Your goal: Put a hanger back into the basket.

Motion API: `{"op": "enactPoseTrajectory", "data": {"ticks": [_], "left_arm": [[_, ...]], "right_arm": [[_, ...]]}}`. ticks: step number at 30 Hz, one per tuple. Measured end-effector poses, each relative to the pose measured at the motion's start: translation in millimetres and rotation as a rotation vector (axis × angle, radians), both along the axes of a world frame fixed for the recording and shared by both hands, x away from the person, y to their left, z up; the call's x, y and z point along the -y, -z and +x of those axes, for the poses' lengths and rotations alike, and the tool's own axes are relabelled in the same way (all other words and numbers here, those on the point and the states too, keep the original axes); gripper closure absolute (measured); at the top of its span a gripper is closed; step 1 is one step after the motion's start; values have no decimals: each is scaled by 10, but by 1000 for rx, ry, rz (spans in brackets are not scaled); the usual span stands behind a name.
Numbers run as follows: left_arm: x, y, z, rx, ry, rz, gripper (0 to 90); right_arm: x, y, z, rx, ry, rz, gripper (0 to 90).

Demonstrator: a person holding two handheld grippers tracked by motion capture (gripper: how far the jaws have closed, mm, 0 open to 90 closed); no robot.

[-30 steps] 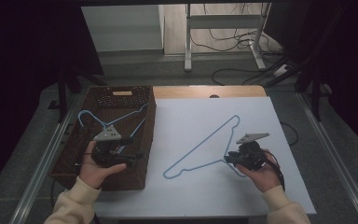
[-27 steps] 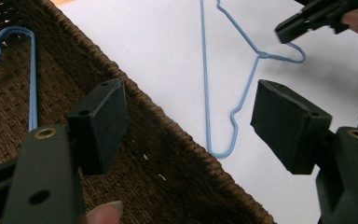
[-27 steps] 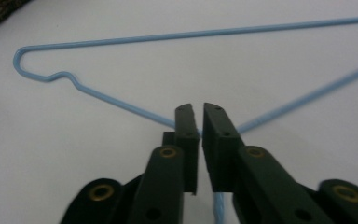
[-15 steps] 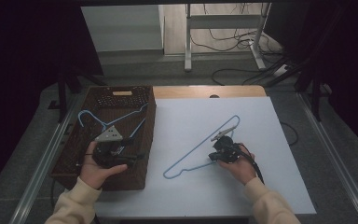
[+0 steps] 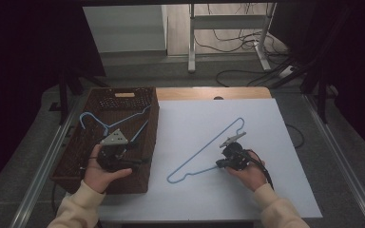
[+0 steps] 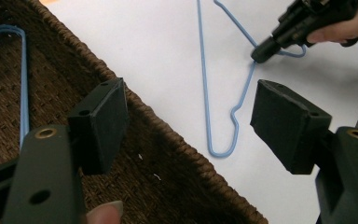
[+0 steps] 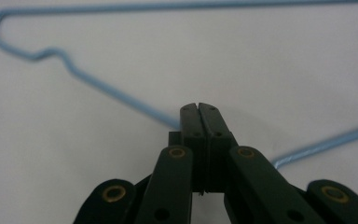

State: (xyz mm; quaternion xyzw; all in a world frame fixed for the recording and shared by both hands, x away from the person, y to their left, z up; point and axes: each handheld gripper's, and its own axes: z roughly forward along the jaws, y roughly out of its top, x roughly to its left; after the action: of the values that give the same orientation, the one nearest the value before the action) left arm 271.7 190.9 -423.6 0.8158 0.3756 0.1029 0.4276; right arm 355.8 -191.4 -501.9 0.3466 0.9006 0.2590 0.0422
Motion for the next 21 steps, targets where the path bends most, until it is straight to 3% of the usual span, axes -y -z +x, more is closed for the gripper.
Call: {"op": "enactPoseTrajectory", "data": {"ticks": [6, 10, 21], "left_arm": [[38, 3, -2, 1, 12, 4, 270], [50, 1, -11, 1, 14, 5, 270], [79, -5, -16, 4, 26, 8, 270]], "right_arm": [[-107, 52, 96, -3, 8, -13, 899], [-73, 39, 53, -39, 6, -16, 900], [87, 28, -138, -82, -27, -10, 900]]}}
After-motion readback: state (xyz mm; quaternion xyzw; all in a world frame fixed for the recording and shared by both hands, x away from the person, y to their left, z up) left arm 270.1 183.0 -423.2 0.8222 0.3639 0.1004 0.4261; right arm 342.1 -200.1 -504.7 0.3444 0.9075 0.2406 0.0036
